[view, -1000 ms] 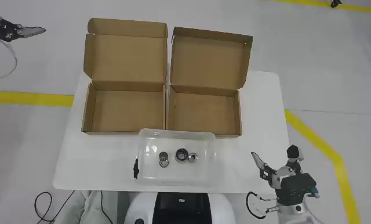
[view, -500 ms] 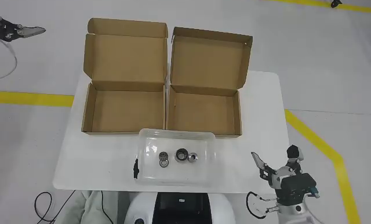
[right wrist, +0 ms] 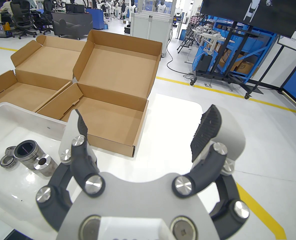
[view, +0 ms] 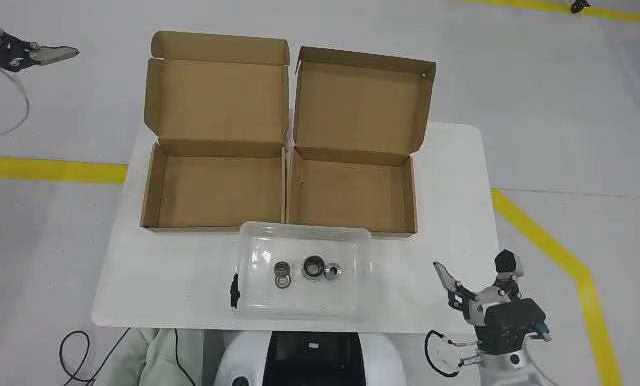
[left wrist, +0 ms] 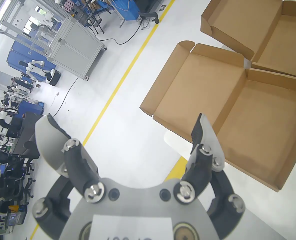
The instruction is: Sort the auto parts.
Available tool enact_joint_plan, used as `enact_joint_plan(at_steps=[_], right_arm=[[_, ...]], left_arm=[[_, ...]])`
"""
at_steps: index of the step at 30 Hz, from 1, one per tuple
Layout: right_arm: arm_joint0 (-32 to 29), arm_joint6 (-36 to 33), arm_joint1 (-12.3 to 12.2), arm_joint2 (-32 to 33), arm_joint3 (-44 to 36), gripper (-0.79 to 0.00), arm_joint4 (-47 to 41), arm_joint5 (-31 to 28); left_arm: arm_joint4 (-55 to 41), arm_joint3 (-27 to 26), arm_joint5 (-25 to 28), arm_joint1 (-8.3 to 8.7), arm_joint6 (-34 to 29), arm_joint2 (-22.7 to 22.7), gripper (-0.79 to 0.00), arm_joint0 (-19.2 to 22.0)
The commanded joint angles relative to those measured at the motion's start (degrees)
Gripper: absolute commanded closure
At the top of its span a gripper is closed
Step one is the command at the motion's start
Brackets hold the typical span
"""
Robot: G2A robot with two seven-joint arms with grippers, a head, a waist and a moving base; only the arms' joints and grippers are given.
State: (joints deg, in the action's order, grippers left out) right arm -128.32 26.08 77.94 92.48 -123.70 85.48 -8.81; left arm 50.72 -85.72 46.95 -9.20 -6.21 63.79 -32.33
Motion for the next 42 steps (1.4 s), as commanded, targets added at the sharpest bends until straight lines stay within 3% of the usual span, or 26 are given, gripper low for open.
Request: enact_joint_plan(at_steps=[1, 14, 21, 31, 42], right_arm=[[0.0, 0.0, 0.0, 0.0, 0.0, -0.785, 0.0, 0.0], [0.45, -0.52, -0.03, -0.08, -0.11, -0.785, 0.71, 0.1], [4.43, -4.72, -0.36, -4.37, -0.76, -0.785, 5.63, -2.78], [13.49, -17.35, -0.76, -13.95, 1.81, -0.785, 15.06, -9.18], [22.4, -23.57, -0.68, -21.65, 7.33, -0.785, 16.25, -12.37]], left_arm=[[0.0, 0.0, 0.0, 0.0, 0.0, 0.0, -0.784, 0.0], [0.0, 0.0, 0.0, 0.0, 0.0, 0.0, -0.785, 0.0], [0.0, 0.0, 0.0, 0.0, 0.0, 0.0, -0.785, 0.0], [0.0, 0.0, 0.0, 0.0, 0.0, 0.0, -0.785, 0.0], [0.0, 0.0, 0.0, 0.0, 0.0, 0.0, -0.785, 0.0]])
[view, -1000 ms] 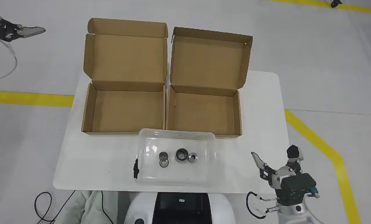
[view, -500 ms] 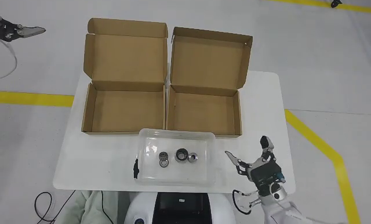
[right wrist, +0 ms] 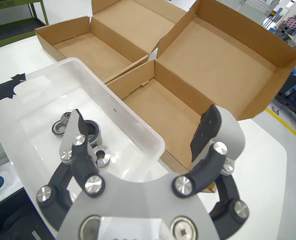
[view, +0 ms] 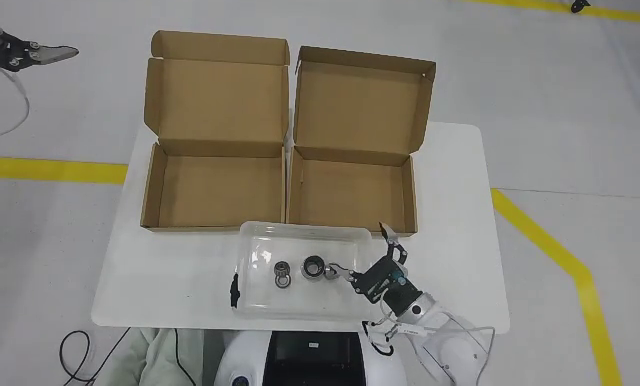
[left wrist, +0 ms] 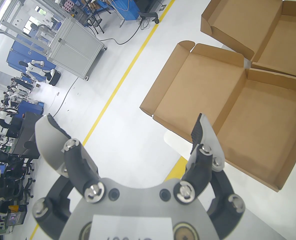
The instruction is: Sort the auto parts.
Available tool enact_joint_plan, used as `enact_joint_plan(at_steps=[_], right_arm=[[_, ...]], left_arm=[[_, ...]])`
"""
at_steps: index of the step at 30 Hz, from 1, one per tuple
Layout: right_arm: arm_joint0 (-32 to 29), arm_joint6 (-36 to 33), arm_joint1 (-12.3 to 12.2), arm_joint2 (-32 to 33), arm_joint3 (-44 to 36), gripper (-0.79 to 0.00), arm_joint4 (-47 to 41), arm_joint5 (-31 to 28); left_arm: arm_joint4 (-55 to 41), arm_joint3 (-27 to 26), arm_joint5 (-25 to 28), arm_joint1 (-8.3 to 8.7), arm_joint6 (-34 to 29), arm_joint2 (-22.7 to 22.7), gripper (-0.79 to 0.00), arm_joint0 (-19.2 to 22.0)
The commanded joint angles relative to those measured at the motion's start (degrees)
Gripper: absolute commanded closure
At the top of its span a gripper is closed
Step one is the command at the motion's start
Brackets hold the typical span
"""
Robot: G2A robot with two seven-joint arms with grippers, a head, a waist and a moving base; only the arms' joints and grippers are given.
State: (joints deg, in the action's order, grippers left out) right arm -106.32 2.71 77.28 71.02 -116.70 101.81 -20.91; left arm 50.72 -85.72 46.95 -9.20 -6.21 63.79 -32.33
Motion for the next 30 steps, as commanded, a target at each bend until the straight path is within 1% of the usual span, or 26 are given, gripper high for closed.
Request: enact_joint_plan(at_steps=[1, 19, 22, 25, 28, 30], right_arm=[[0.4, -0.19, -0.02, -0.19, 0.33, -0.785, -0.08, -0.27], [0.53, -0.24, -0.03, -0.29, 0.39, -0.785, -0.05, -0.44], [2.94, -0.47, -0.13, -1.96, 1.63, -0.785, -0.28, -3.43], [6.12, -1.23, -0.22, -3.73, 3.6, -0.785, -1.07, -7.77], [9.56, -2.74, -0.22, -5.84, 5.59, -0.785, -1.74, -11.75], [11.68, -5.03, -0.19, -7.51, 6.83, -0.785, -1.72, -14.38]], left_arm=[[0.0, 0.0, 0.0, 0.0, 0.0, 0.0, -0.785, 0.0], [0.0, 0.0, 0.0, 0.0, 0.0, 0.0, -0.785, 0.0], [0.0, 0.0, 0.0, 0.0, 0.0, 0.0, -0.785, 0.0], [0.0, 0.0, 0.0, 0.0, 0.0, 0.0, -0.785, 0.0], [0.0, 0.0, 0.0, 0.0, 0.0, 0.0, -0.785, 0.0], [0.0, 0.0, 0.0, 0.0, 0.0, 0.0, -0.785, 0.0]])
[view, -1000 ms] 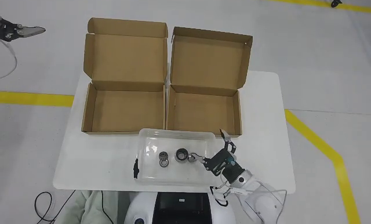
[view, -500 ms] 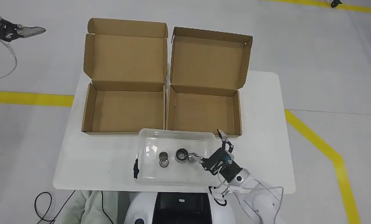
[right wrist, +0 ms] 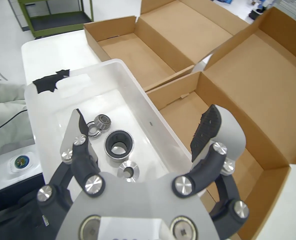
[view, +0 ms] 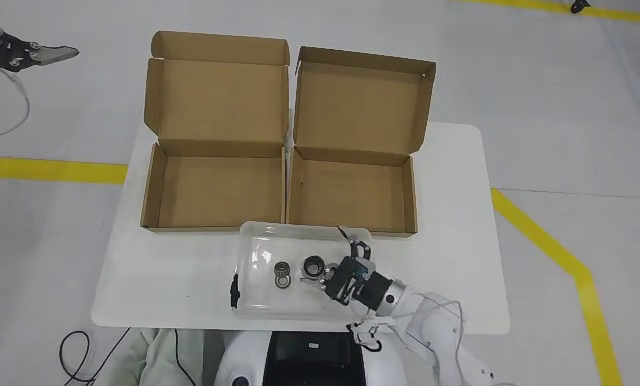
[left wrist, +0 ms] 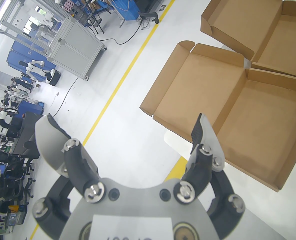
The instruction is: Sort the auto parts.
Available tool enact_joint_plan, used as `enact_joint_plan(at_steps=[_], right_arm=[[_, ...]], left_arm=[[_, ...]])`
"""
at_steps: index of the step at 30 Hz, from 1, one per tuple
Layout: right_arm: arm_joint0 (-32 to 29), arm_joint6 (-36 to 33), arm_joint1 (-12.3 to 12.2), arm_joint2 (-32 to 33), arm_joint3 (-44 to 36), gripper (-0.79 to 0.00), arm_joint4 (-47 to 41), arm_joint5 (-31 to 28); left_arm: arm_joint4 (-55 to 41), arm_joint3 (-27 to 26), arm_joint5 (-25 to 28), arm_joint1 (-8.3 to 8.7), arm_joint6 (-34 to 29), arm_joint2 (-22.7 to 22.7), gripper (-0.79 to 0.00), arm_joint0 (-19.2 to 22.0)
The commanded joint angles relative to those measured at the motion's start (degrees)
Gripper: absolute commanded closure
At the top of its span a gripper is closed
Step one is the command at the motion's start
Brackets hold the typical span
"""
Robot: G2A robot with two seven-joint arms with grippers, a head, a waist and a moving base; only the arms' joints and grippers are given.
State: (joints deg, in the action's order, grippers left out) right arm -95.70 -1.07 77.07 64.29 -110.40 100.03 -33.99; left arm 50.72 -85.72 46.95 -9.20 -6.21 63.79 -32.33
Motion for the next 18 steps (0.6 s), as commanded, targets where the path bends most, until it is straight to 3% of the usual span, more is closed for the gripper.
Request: enact_joint_plan(at_steps=[1, 9, 18], right_arm=[[2.07, -2.57, 0.06, -1.68, 1.0, -0.785, -0.1, -2.41], [7.29, -9.92, 0.36, -6.07, 3.77, -0.785, -2.46, -5.45], [7.93, -16.43, -0.13, -6.47, 4.07, -0.779, -5.15, -6.54]], left_arm=[[0.0, 0.0, 0.0, 0.0, 0.0, 0.0, -0.785, 0.0], [0.0, 0.0, 0.0, 0.0, 0.0, 0.0, -0.785, 0.0], [0.0, 0.0, 0.0, 0.0, 0.0, 0.0, -0.785, 0.0]])
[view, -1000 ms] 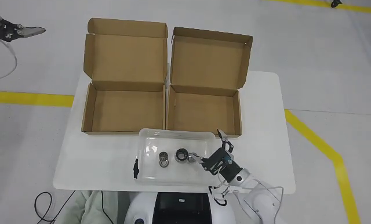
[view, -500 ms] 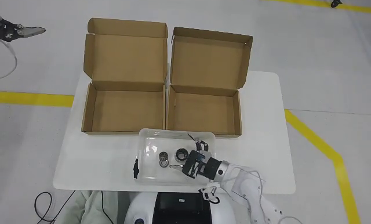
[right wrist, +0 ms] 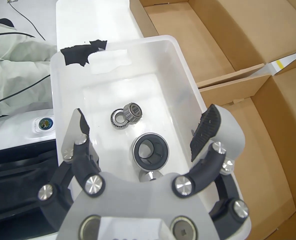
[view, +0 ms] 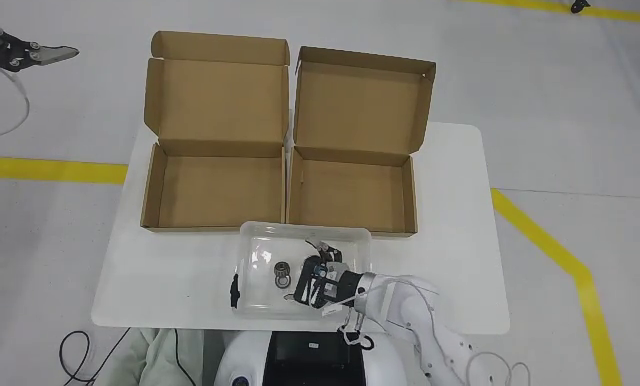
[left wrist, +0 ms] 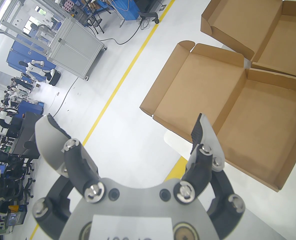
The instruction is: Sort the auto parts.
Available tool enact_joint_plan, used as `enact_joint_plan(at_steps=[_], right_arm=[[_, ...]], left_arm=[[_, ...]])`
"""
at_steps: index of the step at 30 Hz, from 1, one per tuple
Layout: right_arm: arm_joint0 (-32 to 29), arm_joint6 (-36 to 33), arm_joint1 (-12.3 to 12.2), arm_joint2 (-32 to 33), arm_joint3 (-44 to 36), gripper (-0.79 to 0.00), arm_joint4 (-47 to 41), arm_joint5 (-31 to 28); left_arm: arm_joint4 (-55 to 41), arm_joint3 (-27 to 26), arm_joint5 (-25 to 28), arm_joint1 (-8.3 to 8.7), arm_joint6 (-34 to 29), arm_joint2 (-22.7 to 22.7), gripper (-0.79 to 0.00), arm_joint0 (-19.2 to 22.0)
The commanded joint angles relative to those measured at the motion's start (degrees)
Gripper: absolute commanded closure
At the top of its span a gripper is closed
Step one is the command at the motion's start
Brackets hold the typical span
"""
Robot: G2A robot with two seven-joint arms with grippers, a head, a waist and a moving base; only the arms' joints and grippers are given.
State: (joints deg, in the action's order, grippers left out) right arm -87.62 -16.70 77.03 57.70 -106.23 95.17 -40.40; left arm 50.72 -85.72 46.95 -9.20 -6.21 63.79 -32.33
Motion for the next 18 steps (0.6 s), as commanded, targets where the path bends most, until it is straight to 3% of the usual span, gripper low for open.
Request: enact_joint_plan(at_steps=[1, 9, 12, 18], right_arm=[[-0.3, -1.66, -0.19, 0.25, -0.15, -0.773, -0.64, -0.34], [0.17, -7.81, -0.59, 0.45, 0.7, -0.714, -3.42, 0.47], [0.67, -9.92, -0.63, 0.11, 1.37, -0.656, -3.66, 1.76], [1.61, -12.68, -0.64, -1.07, 2.55, -0.662, -4.74, 3.06]], left_arm=[[0.0, 0.0, 0.0, 0.0, 0.0, 0.0, -0.785, 0.0], [0.0, 0.0, 0.0, 0.0, 0.0, 0.0, -0.785, 0.0], [0.0, 0.0, 0.0, 0.0, 0.0, 0.0, -0.785, 0.0], [0.0, 0.0, 0.0, 0.0, 0.0, 0.0, -0.785, 0.0]])
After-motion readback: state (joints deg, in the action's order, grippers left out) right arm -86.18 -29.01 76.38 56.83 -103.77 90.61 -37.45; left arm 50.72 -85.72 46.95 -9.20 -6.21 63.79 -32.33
